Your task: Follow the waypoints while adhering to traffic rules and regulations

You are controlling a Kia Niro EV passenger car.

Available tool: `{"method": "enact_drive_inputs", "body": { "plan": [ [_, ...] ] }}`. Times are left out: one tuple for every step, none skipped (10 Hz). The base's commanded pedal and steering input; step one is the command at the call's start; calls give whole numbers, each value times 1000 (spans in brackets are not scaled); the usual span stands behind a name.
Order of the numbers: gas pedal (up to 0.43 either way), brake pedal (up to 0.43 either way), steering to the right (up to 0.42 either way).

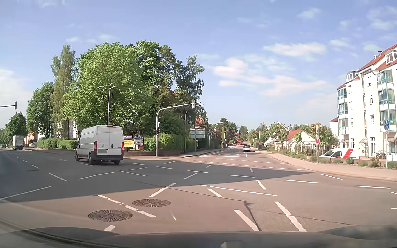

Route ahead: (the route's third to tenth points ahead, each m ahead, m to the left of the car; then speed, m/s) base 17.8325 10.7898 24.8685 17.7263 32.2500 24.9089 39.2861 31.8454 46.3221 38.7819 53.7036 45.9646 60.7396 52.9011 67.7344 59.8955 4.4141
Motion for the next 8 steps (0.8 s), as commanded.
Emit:
{"method": "enact_drive_inputs", "body": {
  "plan": [
    [130,0,-57],
    [130,0,-61],
    [130,0,-73],
    [130,0,-85],
    [130,0,-94],
    [130,0,-106],
    [130,0,-116],
    [130,0,-123]
  ]
}}
